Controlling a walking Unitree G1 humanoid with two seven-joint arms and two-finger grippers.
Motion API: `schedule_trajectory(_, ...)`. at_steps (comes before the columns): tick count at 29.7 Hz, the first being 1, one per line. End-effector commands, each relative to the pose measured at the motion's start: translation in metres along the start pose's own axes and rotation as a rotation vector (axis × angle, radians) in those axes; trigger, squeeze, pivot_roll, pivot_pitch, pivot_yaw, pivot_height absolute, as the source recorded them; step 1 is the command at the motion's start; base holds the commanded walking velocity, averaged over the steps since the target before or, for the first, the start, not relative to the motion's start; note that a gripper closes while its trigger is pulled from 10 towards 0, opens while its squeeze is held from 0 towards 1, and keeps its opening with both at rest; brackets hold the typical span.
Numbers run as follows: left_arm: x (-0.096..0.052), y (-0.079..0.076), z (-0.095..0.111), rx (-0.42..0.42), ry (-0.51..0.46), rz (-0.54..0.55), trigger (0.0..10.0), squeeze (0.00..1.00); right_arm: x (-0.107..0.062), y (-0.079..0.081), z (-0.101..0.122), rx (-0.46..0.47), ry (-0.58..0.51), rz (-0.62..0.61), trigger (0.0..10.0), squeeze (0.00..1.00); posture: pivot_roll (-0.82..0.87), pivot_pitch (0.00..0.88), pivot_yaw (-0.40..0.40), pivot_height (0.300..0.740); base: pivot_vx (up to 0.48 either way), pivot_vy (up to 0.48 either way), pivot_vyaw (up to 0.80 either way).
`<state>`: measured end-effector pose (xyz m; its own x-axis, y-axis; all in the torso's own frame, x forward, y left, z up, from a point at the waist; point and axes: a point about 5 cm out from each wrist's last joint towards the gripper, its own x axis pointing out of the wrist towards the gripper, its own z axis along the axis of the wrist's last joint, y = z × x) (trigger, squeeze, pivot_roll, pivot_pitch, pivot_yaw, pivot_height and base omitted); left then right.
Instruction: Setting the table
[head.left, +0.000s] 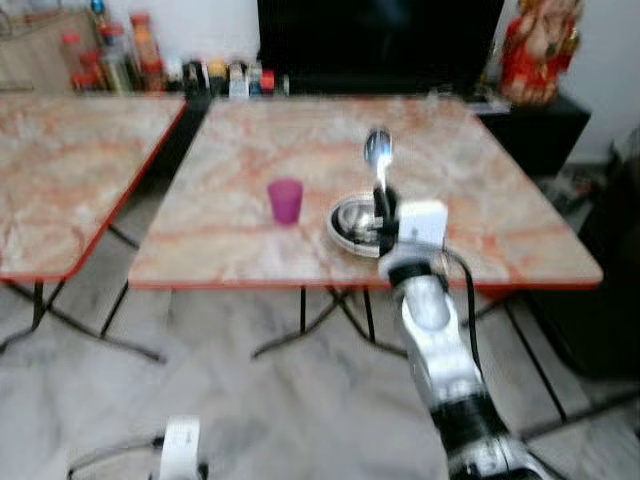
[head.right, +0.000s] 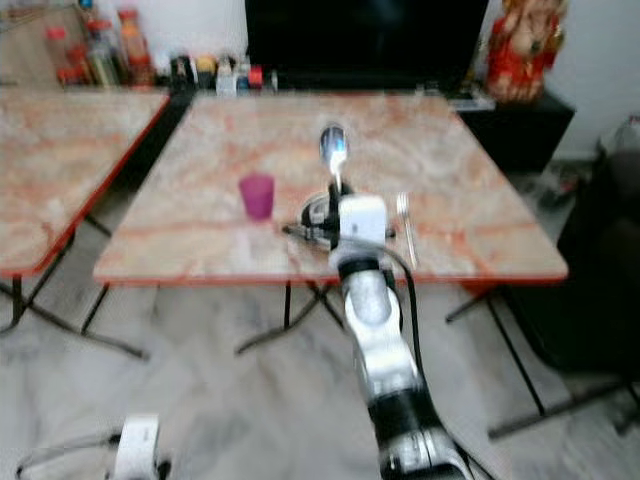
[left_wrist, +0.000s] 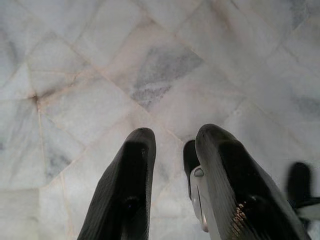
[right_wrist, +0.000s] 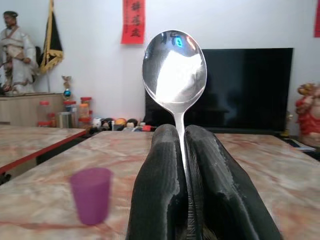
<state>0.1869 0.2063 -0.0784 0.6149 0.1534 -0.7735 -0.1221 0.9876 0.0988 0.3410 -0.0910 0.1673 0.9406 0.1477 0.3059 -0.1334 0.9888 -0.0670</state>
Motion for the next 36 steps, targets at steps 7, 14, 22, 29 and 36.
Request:
schedule_trajectory(7,0.0002,-0.006,-0.0005,-0.006,0.009,-0.013,10.0,0.0,0.0,-0.0107,-0.0024,-0.021,0.028,-0.047,10.0,0.0,-0.06,0.0,0.023,0.74,0.0,-0.37,0.0)
schedule_trajectory(14,0.0002,-0.0075,0.0005,-0.032,-0.001,-0.022,10.0,0.0,0.0004,-0.0087,-0.0039,-0.016,0.037,-0.031,10.0,0.0,-0.06,0.0,0.022,0.74,0.0,-0.104,0.0)
schedule_trajectory(22,-0.0001,-0.0036,-0.0004,-0.044,-0.001,-0.001,10.0,0.0,-0.0009,-0.0057,-0.0036,-0.005,0.03,-0.031,10.0,0.0,-0.06,0.0,0.024,0.74,0.0,0.0,0.0)
schedule_trajectory(29,0.0003,-0.0033,0.0013,-0.043,-0.004,0.004,10.0,0.0,0.0,-0.0053,-0.005,-0.008,0.044,-0.031,10.0,0.0,-0.06,0.0,0.025,0.74,0.325,0.0,0.0)
schedule_trajectory(36,0.0005,-0.0026,0.0015,-0.042,-0.002,0.004,10.0,0.0,0.0001,-0.0038,-0.0057,-0.005,0.049,-0.028,10.0,0.0,-0.05,0.0,0.026,0.74,0.342,0.0,0.0)
